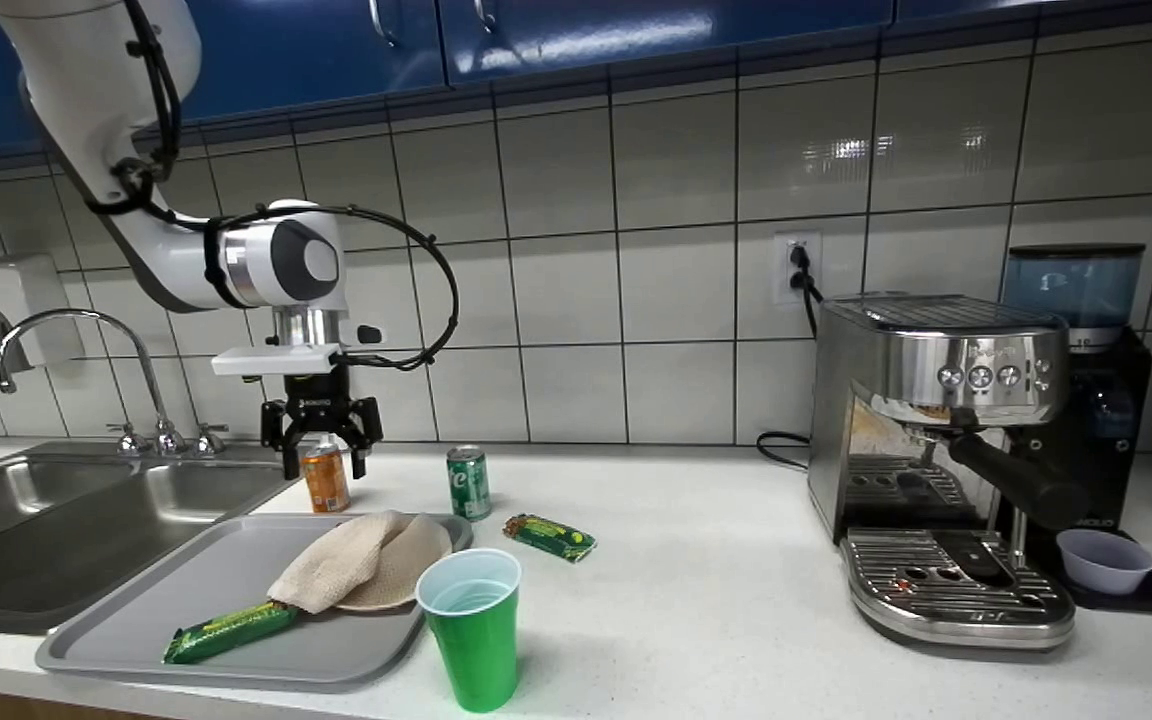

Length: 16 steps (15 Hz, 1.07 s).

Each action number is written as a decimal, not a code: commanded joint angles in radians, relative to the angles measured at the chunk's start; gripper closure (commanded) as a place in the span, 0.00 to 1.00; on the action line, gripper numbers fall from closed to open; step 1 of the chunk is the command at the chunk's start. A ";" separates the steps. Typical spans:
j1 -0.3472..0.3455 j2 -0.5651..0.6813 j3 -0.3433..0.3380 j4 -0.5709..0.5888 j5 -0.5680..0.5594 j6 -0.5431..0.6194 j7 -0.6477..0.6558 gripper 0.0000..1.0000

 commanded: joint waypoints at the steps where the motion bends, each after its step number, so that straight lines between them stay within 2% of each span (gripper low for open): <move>1: -0.007 0.001 0.008 0.002 -0.004 -0.003 0.003 0.00; 16: -0.056 -0.061 -0.049 -0.126 0.007 0.089 0.051 0.00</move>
